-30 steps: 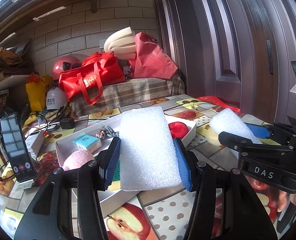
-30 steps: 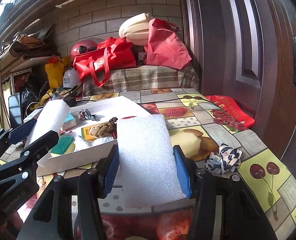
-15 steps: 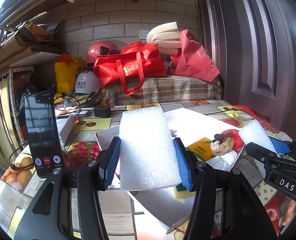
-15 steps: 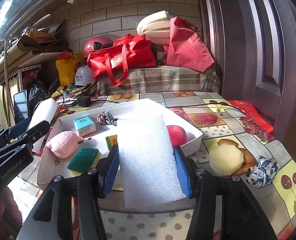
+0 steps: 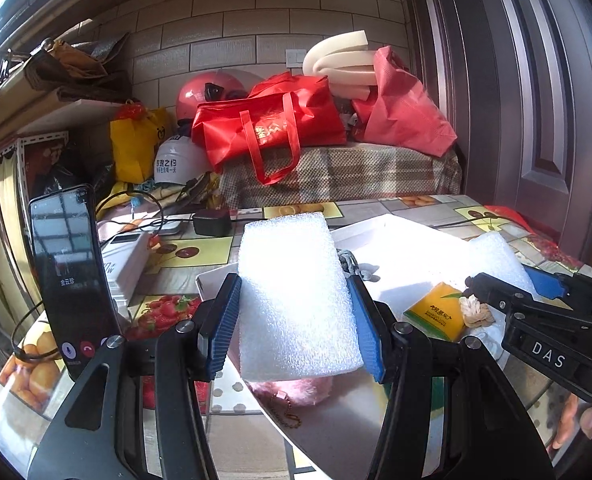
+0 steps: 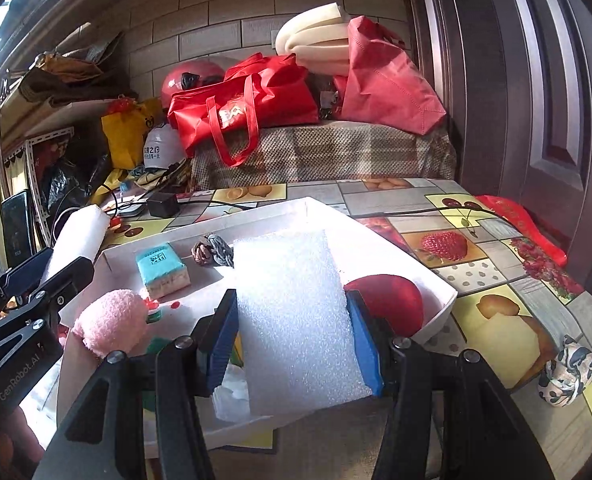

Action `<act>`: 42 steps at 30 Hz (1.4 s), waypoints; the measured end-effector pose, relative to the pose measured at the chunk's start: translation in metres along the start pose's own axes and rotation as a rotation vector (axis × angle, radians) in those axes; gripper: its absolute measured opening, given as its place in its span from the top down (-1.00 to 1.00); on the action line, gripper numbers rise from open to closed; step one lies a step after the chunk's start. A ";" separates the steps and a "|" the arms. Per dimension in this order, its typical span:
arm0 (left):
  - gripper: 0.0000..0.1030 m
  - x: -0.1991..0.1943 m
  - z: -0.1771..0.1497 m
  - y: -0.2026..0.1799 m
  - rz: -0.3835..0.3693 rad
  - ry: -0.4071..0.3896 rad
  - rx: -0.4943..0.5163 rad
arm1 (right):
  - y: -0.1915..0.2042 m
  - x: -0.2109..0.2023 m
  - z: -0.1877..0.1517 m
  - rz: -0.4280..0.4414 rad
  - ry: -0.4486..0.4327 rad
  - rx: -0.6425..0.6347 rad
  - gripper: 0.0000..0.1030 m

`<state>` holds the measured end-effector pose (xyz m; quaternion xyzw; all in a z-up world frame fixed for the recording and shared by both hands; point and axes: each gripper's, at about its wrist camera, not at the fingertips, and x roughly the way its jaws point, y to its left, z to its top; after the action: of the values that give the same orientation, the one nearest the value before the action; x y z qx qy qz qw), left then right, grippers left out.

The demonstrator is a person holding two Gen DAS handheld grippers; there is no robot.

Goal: Organize soft objects
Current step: 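Carry both white foam blocks over the white tray, then open both tools to release the foam blocks into the tray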

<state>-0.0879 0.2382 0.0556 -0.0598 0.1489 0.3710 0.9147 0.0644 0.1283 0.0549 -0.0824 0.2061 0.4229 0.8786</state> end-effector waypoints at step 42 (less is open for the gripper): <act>-1.00 -0.012 0.002 0.001 0.010 -0.040 -0.017 | -0.014 0.005 0.006 -0.050 -0.025 0.059 -1.00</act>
<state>-0.0961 0.2313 0.0609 -0.0597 0.1276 0.3778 0.9151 0.0800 0.1255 0.0580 -0.0565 0.2055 0.3955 0.8934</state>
